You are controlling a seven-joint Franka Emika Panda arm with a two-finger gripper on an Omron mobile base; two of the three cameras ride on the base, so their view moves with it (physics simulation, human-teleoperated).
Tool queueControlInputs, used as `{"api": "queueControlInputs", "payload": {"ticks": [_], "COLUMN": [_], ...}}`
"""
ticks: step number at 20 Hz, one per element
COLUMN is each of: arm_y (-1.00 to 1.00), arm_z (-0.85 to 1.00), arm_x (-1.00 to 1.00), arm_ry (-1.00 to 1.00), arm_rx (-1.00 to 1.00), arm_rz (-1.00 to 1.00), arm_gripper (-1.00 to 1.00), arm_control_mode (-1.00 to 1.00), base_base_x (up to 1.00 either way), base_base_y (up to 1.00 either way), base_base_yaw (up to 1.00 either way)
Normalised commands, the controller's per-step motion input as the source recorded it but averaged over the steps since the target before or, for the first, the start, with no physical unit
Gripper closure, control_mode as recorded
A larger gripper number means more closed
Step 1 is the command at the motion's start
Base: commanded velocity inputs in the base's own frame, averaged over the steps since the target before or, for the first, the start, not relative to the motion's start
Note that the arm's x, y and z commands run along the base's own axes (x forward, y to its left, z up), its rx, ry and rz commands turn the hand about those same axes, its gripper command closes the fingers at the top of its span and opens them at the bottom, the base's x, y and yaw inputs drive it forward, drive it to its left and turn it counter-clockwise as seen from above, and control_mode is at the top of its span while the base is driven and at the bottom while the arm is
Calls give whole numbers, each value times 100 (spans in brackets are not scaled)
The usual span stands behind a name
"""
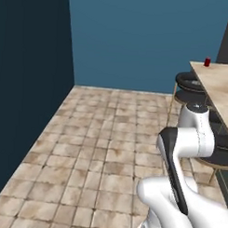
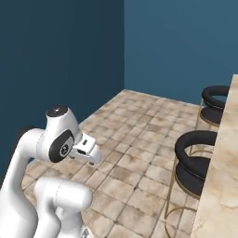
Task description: Four empty soda cans are scattered around the kitchen. Gather all the cans and cluster them next to the stove for recycling.
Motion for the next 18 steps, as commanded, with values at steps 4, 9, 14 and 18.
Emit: {"api": "queueControlInputs", "payload": {"ticks": [4,9,14,18], "arm_y": [0,0,0,0], "arm_z": [0,0,0,0], "arm_x": [0,0,0,0], "arm_ry": [0,0,0,0], "arm_rx": [0,0,0,0], "arm_rz": [0,0,0,0], "arm_gripper": [-100,-100,-100,-100], "arm_control_mode": [100,100,100,100], "base_base_x": [75,75,71,71], "base_base_y": [3,6,13,23], "base_base_yaw": [-10,-11,-19,-22]}}
